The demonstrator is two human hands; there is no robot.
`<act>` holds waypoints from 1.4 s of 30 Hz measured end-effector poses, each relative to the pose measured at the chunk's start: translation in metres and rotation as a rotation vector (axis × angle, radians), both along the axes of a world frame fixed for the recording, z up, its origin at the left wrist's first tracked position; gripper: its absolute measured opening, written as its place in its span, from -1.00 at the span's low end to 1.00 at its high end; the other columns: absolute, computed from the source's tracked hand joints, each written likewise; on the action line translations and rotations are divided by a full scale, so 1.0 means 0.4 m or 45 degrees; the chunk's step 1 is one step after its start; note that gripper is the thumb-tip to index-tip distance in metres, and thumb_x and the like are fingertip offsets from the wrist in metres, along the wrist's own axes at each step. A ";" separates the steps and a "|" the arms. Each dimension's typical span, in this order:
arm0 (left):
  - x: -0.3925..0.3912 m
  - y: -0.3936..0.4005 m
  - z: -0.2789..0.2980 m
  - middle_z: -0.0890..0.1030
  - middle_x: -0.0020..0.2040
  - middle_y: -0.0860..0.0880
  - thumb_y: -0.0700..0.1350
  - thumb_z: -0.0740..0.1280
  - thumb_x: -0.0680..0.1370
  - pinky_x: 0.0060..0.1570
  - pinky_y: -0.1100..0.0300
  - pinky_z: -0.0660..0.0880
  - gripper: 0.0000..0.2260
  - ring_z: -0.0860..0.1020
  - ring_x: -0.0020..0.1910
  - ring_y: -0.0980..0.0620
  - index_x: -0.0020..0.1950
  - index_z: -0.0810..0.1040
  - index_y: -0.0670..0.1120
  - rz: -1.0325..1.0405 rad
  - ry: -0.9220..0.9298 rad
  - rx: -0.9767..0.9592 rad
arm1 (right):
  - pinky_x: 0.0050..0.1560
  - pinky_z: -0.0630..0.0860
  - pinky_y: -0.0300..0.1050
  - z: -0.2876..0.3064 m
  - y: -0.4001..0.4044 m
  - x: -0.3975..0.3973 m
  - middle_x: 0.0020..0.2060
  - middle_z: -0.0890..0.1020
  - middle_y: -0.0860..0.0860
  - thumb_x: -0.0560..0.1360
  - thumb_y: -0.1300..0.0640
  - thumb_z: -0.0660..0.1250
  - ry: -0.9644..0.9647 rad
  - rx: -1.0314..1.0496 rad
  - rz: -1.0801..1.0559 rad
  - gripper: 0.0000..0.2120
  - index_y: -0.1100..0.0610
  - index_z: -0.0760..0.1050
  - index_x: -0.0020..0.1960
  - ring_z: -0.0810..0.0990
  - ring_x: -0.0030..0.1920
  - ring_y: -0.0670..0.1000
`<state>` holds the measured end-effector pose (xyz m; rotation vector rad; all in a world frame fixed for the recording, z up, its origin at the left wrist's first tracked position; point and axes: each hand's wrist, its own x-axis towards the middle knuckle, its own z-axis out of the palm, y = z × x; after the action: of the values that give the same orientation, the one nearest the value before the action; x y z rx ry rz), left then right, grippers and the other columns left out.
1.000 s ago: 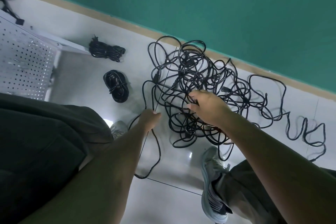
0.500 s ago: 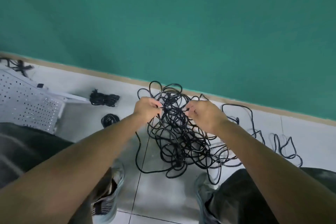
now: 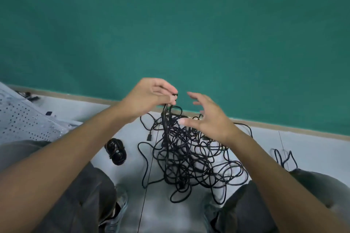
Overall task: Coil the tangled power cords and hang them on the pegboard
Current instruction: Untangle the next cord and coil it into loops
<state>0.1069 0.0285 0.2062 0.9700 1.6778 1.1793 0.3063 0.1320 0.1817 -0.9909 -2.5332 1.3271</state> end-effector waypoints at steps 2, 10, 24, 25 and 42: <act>-0.001 -0.003 0.022 0.73 -0.05 -0.24 -0.30 0.48 0.55 0.05 0.24 0.62 -0.86 0.72 -0.11 -0.02 0.09 0.64 -0.20 -0.016 -0.040 0.088 | 0.51 0.33 0.02 0.000 -0.013 -0.014 0.52 0.34 -0.12 0.37 -0.21 0.56 0.017 -0.047 0.023 -0.08 -0.08 0.20 0.60 0.34 0.48 -0.12; -0.014 0.012 0.040 0.74 -0.02 -0.23 -0.29 0.44 0.58 0.10 0.11 0.63 -0.89 0.70 -0.11 -0.04 0.08 0.59 -0.21 -0.110 -0.104 0.197 | 0.62 0.08 0.05 -0.009 -0.070 -0.069 0.62 -0.15 -0.26 0.19 -0.25 0.67 0.079 -0.243 0.037 0.34 -0.22 -0.22 0.63 -0.04 0.62 -0.14; -0.049 0.041 0.067 0.74 -0.15 -0.10 -0.29 0.37 0.61 0.08 0.10 0.61 -0.82 0.63 -0.09 -0.10 0.21 0.55 -0.23 -0.229 -0.226 0.246 | 0.50 0.28 -0.07 -0.014 -0.028 -0.143 0.49 0.37 -0.14 0.20 -0.11 0.72 0.253 -0.210 -0.095 0.13 -0.16 0.11 0.57 0.32 0.50 -0.16; -0.053 0.043 0.067 0.75 -0.13 -0.11 -0.29 0.37 0.61 0.12 0.05 0.61 -0.82 0.64 -0.08 -0.10 0.21 0.56 -0.23 -0.211 -0.215 0.251 | 0.43 0.36 -0.12 -0.009 -0.022 -0.144 0.36 0.51 -0.15 0.20 -0.09 0.72 0.254 -0.156 -0.124 -0.03 -0.10 0.29 0.48 0.44 0.39 -0.19; 0.082 0.053 -0.036 0.67 0.23 0.20 0.08 0.15 0.71 0.39 0.27 0.38 -0.70 0.53 0.35 0.25 0.35 0.54 0.04 -0.540 0.013 0.007 | -0.42 0.62 -0.09 0.175 0.076 -0.113 -0.35 0.68 0.17 0.37 0.19 0.61 0.739 -0.396 -0.480 -0.63 0.41 0.52 -0.07 0.69 -0.39 0.10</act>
<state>0.1398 0.0495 0.1918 1.2612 1.3849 0.8951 0.2610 0.1624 0.2516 -0.8986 -1.6635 1.6171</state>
